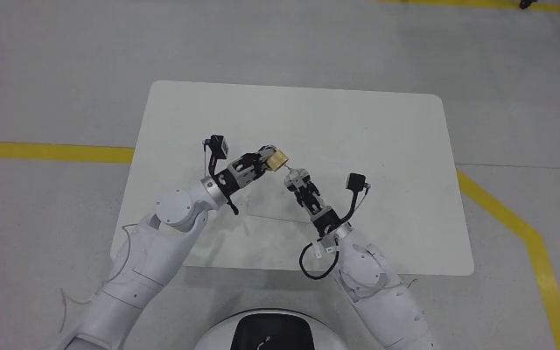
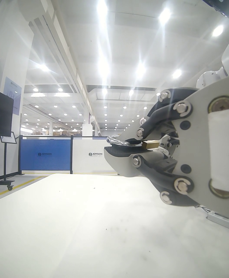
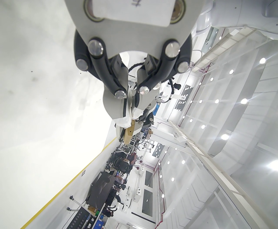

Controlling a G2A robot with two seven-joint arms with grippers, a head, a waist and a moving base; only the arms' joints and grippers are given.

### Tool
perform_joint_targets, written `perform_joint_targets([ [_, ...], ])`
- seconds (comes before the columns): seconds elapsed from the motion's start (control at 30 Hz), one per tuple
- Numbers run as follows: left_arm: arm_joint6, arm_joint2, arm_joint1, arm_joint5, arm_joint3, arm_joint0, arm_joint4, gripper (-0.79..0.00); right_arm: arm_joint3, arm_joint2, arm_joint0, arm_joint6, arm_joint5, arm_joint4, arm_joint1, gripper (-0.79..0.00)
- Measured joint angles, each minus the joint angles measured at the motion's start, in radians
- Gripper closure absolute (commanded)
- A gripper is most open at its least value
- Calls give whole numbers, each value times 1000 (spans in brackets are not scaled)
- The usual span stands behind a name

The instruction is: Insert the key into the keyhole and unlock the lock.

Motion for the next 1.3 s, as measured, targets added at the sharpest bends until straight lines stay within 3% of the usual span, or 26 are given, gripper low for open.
perform_joint_targets([
  [1.3,-20,-8,-10,-1,0,2,52,0,-15,28,-20,62,30,-6,-20,0],
])
